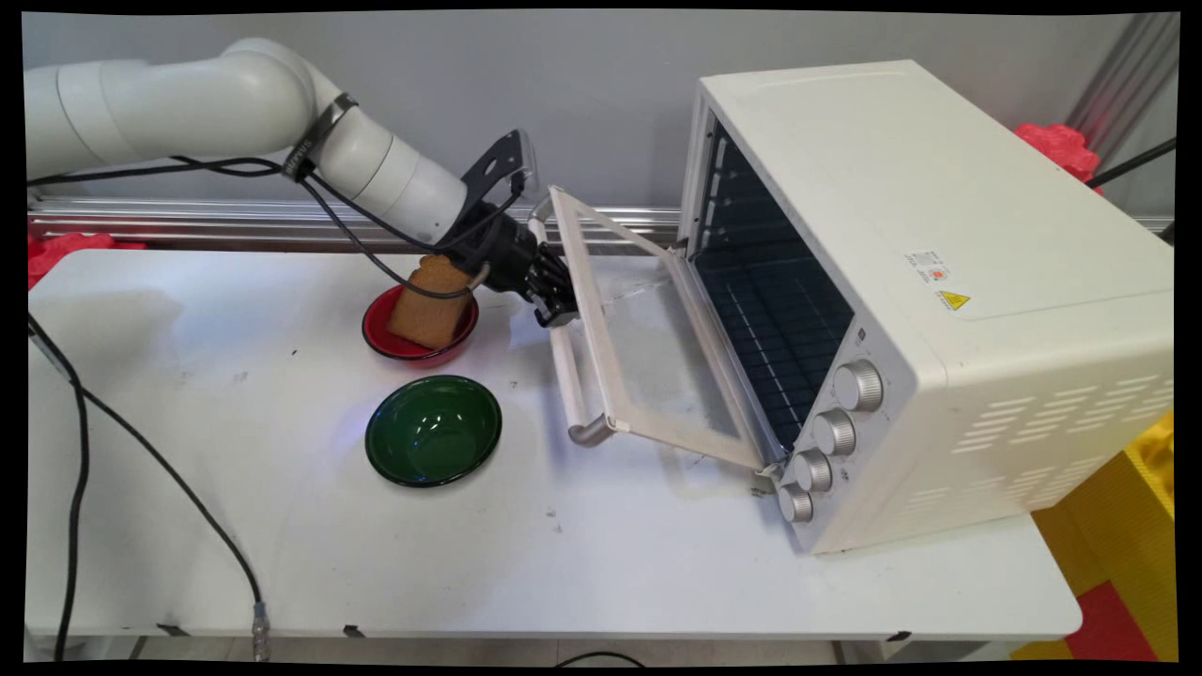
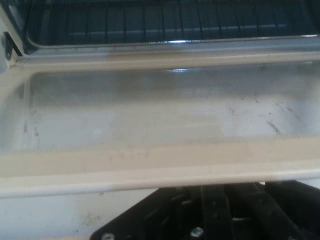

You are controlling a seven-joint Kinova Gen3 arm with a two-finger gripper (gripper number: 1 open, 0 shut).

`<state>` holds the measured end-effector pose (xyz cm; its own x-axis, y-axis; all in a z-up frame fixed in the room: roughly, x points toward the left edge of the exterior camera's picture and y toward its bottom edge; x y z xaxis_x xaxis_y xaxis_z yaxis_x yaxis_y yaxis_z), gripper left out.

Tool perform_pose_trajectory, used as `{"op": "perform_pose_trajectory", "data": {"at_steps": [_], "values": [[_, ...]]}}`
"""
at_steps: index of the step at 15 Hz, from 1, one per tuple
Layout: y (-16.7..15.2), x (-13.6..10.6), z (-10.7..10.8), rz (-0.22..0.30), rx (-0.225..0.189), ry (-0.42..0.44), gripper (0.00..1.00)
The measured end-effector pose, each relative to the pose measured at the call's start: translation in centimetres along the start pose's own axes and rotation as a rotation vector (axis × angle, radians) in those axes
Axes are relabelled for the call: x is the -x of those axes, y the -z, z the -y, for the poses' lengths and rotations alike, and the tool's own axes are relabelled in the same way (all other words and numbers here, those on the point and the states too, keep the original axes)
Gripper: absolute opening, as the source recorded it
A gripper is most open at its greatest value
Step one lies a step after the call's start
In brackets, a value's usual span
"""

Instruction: Open the oven

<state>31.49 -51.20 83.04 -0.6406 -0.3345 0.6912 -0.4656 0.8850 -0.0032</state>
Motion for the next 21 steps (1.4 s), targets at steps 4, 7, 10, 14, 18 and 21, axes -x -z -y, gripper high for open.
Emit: {"op": "perform_pose_trajectory", "data": {"at_steps": [4,7,10,14,18,21], "values": [[-0.5,1.3,0.0,-0.006,0.013,-0.007,0.00],[-1.0,2.1,0.0,-0.012,0.022,-0.007,0.00],[-1.5,2.7,-0.1,-0.017,0.028,-0.006,0.00],[-2.1,3.5,0.0,-0.021,0.032,-0.005,0.00],[-2.0,4.5,0.2,-0.017,0.030,0.002,0.00],[-1.6,5.0,0.3,-0.018,0.028,0.016,0.00]]}}
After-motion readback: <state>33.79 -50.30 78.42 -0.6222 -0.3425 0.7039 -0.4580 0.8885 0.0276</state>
